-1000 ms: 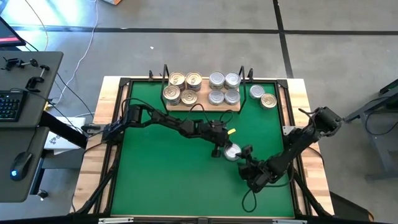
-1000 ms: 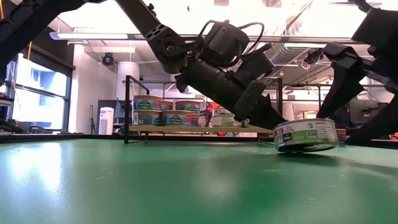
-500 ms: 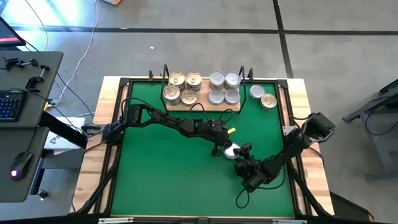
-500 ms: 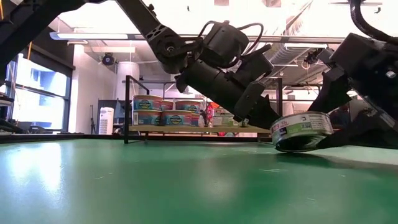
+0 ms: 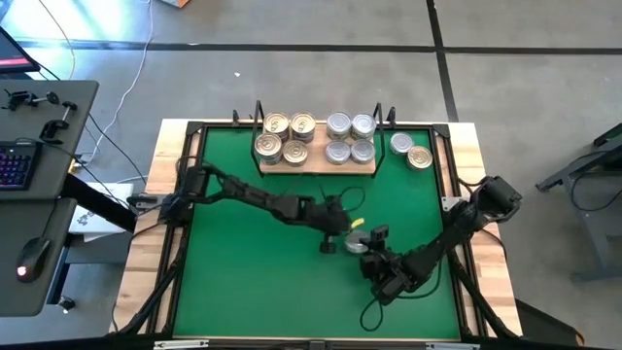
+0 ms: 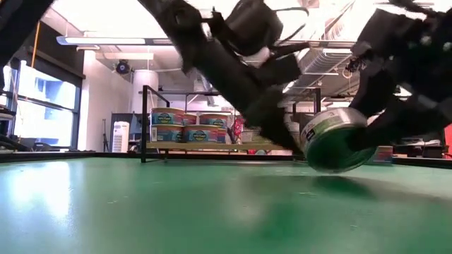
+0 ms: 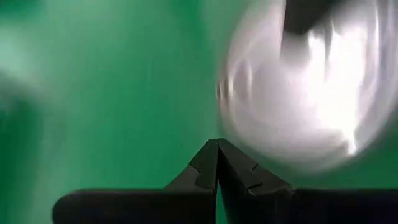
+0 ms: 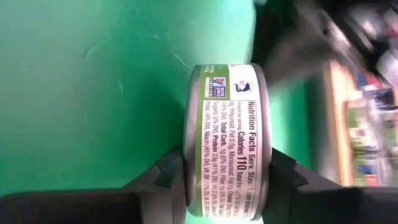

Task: Stack canned seafood by type on shelf
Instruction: Stack the green white tuna can on top of the other green white tuna can on the shelf

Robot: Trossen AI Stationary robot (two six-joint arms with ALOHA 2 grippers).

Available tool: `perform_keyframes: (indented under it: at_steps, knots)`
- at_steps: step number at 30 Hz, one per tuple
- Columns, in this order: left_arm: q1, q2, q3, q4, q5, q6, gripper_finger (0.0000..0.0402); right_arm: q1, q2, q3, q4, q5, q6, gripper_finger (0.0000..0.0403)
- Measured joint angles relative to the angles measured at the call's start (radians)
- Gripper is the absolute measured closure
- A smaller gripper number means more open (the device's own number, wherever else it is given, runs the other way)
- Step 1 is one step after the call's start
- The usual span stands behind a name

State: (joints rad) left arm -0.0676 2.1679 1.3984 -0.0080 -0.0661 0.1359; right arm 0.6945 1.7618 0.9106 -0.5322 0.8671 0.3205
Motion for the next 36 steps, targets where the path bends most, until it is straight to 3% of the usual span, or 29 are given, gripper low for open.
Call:
perform_keyframes:
  at_steps: [4, 7, 9, 14, 21, 26, 36]
  knots:
    - [-0.057, -0.092, -0.014, -0.235, -0.207, -0.016, 0.0401, 0.002, 0.0, 0.102, -0.124, -0.003, -0.005, 0.028]
    - [-0.096, -0.182, -0.121, -0.261, -0.349, -0.089, 0.0401, 0.001, 0.0, 0.165, -0.245, 0.041, -0.005, 0.028]
    - [-0.119, -0.249, -0.231, -0.241, -0.378, -0.174, 0.0401, -0.003, 0.0, 0.2, -0.298, 0.072, -0.007, 0.028]
    - [-0.197, -0.44, -0.528, -0.01, -0.392, -0.357, 0.0401, -0.073, -0.002, 0.223, -0.375, 0.102, -0.103, 0.028]
    - [-0.313, -0.563, -0.803, 0.372, -0.485, -0.468, 0.0401, -0.323, -0.002, 0.223, -0.253, 0.113, -0.523, 0.028]
    - [-0.351, -0.567, -0.854, 0.452, -0.549, -0.476, 0.0401, -0.519, -0.002, 0.247, -0.159, 0.032, -0.698, 0.028]
    - [-0.359, -0.568, -0.858, 0.447, -0.573, -0.483, 0.0401, -0.71, -0.004, 0.413, -0.318, 0.064, -0.619, 0.028]
